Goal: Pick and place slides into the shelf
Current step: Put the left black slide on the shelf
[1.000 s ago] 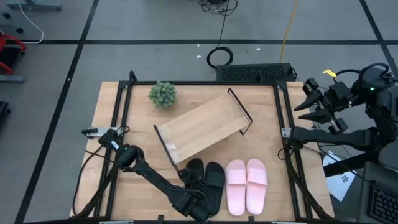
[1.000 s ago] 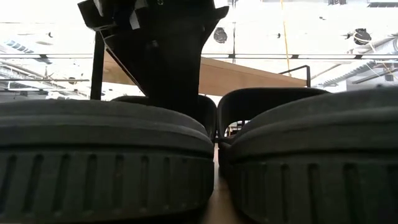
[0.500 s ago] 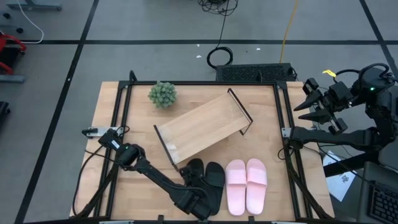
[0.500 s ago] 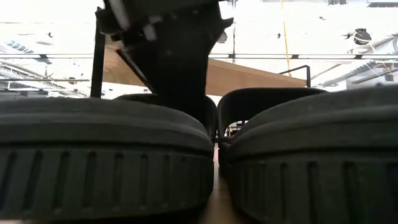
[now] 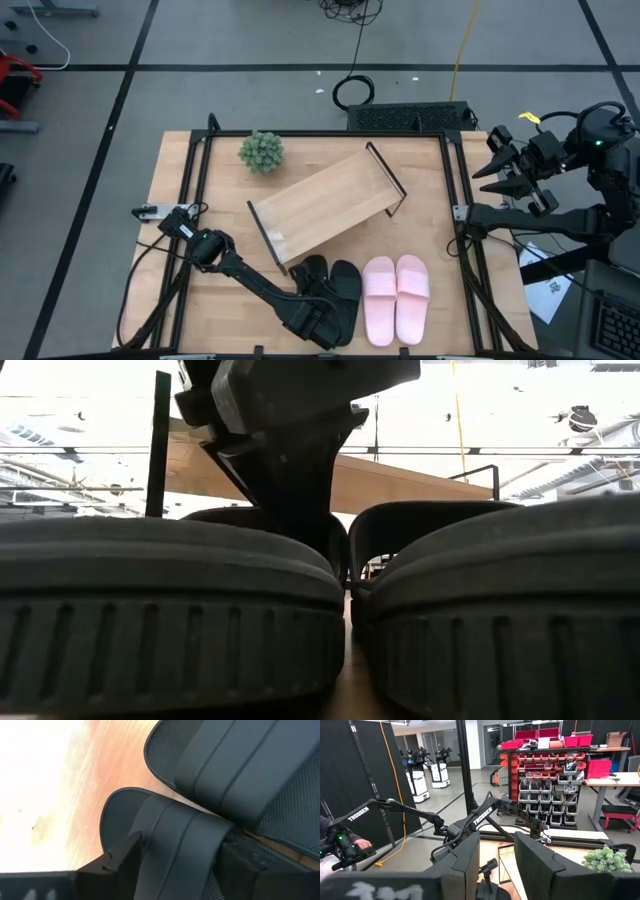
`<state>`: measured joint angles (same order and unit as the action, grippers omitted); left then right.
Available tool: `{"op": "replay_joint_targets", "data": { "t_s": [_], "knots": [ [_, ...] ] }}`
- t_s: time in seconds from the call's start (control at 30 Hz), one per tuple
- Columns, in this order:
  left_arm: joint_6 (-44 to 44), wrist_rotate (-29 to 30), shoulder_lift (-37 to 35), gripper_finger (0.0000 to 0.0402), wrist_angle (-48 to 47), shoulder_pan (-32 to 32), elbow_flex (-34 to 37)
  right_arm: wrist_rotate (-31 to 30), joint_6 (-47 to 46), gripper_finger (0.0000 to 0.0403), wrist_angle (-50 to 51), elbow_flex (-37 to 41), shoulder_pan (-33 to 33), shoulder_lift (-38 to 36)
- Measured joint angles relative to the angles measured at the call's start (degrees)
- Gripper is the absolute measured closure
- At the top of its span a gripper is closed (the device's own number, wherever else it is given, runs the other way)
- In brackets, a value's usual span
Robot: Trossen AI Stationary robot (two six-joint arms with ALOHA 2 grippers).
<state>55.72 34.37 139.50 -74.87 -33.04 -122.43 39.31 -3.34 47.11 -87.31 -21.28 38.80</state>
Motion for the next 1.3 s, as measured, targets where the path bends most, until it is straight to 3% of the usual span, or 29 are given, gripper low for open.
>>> {"op": "replay_joint_targets", "data": {
  "t_s": [0.3,1.03,1.3],
  "knots": [
    [-0.09,-0.28,0.0,0.0228,-0.04,0.0,0.0,0.0,-0.01,0.0292,0.0,0.0,-0.02,-0.01],
    [1.74,-1.29,0.0,0.0233,0.04,-0.11,0.0,0.0,-0.01,0.0292,-0.01,0.0,-0.01,0.0],
    [1.74,-1.6,0.0,0.0331,-0.09,-0.73,-0.02,0.0,-0.01,0.0292,-0.02,0.0,-0.02,-0.01]
  ]
}}
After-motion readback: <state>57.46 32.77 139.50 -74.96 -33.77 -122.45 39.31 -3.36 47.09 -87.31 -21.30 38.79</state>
